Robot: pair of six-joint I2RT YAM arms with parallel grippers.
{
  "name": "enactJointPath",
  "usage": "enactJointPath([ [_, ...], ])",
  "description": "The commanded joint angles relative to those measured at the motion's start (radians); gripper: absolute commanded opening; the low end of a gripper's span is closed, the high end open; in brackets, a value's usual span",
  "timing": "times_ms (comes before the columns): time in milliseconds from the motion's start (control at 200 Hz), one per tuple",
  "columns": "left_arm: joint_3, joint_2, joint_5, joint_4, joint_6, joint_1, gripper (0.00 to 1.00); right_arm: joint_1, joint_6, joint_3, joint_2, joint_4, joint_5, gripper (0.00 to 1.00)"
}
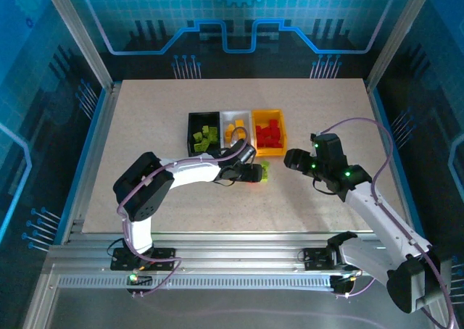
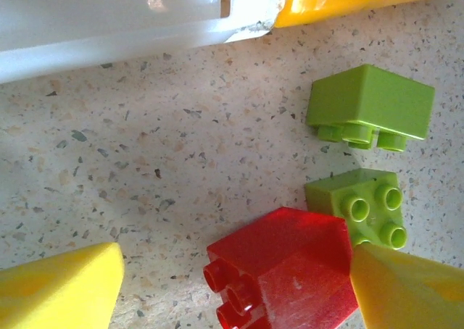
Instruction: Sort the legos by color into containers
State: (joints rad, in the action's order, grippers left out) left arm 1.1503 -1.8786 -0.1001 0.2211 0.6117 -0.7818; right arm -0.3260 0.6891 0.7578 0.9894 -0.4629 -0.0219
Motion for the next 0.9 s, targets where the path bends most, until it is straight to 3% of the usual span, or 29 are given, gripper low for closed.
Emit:
enactJointPath([
  [0,0.002,-0.027,-0.011,0.015,0.007,-0.009,0.76,0.014,0.013,-0.011,-0.009,0.004,0.002,0.73],
  [200,0.007,-0.031,-0.019,0.014,0.016,-0.014,0.54,0.014,0.013,-0.012,-0.023,-0.007,-0.007,0.73],
  [375,-0.012,0.027,-0.041,0.027,0.019,-0.015,0.44,0.015,0.013,-0.012,-0.029,-0.008,-0.011,0.73],
  [645,0.023,0.129,-0.024,0.053,0.031,-0.014,0.35,0.015,0.026,-0.023,-0.043,-0.01,-0.024,0.73],
  [895,0.24,0.049,-0.046,0.074,-0.005,0.008,0.35,0.021,0.031,-0.032,-0.067,-0.029,-0.035,0.73],
])
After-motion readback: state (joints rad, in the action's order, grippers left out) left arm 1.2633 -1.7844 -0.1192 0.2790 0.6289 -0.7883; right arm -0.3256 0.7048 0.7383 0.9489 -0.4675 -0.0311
